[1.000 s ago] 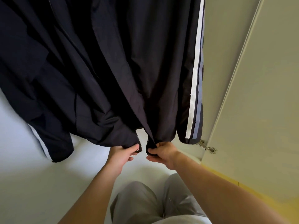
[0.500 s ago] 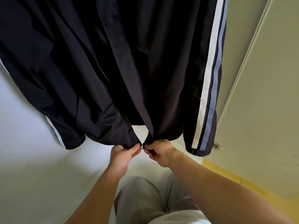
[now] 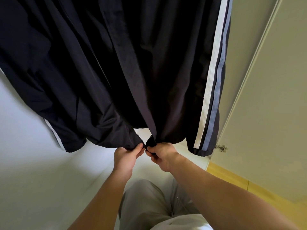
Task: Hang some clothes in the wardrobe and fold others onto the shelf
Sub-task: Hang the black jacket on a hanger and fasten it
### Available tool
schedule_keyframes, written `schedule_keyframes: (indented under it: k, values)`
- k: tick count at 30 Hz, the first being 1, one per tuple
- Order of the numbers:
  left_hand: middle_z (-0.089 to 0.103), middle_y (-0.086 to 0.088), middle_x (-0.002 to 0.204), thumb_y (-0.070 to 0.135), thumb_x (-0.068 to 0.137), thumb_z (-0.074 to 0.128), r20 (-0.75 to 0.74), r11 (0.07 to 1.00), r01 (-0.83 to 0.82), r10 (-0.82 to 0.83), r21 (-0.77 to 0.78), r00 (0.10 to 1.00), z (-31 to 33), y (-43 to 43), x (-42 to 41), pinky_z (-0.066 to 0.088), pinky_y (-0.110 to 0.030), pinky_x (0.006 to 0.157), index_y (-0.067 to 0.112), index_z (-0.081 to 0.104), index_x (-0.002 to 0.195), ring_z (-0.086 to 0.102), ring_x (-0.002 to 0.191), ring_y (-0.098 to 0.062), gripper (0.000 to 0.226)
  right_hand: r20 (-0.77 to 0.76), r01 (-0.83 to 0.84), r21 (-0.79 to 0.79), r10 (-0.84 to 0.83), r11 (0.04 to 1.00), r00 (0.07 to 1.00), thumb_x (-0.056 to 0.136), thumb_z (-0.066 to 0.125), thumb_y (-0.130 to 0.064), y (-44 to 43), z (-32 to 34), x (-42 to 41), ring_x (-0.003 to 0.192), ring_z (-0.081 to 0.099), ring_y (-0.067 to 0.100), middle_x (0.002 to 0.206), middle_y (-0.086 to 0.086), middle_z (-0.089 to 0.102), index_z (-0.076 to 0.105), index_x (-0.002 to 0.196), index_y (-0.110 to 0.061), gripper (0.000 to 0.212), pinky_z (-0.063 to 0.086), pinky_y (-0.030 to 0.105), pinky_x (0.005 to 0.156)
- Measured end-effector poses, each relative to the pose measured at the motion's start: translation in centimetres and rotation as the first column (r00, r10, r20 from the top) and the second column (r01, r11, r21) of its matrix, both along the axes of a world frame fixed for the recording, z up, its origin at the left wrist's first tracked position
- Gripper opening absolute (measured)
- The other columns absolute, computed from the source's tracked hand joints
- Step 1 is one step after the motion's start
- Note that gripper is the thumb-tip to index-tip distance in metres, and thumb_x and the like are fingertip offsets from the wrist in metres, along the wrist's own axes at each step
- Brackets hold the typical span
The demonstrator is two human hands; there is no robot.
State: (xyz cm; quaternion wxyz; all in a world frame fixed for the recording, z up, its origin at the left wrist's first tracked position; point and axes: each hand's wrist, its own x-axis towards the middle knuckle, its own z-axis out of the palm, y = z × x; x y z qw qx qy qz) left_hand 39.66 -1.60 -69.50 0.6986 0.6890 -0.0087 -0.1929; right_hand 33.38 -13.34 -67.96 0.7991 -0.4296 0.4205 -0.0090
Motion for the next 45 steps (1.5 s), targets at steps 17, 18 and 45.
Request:
schedule_keyframes:
  k: [17, 18, 45]
  values:
    - [0.069, 0.000, 0.075, 0.021, 0.077, 0.084, 0.305, 0.930, -0.002, -0.118, 0.368, 0.945, -1.1, 0.6, -0.1, 0.045, -0.028, 0.065, 0.008, 0.068, 0.090, 0.065, 0.074, -0.021, 0.025, -0.032, 0.026, 0.031, -0.025, 0.999, 0.999, 0.088, 0.066, 0.007, 0.2, -0.1, -0.3, 0.070, 0.069, 0.018, 0.084, 0.009, 0.073, 0.066, 0.092, -0.007, 0.014, 0.047, 0.022, 0.048]
    - [0.070, 0.000, 0.077, 0.021, 0.077, 0.084, 0.305, 0.930, 0.000, -0.120, 0.367, 0.945, -1.1, 0.7, -0.1, 0.047, -0.028, 0.066, 0.008, 0.068, 0.091, 0.066, 0.076, -0.021, 0.025, -0.032, 0.025, 0.032, -0.024, 0.999, 0.999, 0.088, 0.066, 0.007, 0.2, -0.1, -0.3, 0.069, 0.069, 0.017, 0.084, 0.009, 0.073, 0.066, 0.092, -0.007, 0.014, 0.047, 0.022, 0.048]
    - [0.069, -0.024, 0.108, -0.010, 0.090, 0.061, -0.008, 0.953, 0.282, -0.285, -0.108, 0.959, 0.8, 1.0, 0.8, 0.056, -0.035, 0.090, -0.017, 0.059, 0.109, 0.068, 0.105, -0.033, 0.020, 0.167, 0.127, -0.983, 0.361, 0.131, 0.917, 0.076, 0.064, 0.001, -2.4, -0.2, -2.2, 0.076, 0.053, 0.001, 0.088, -0.009, 0.058, 0.064, 0.090, -0.016, 0.022, 0.041, 0.007, 0.071]
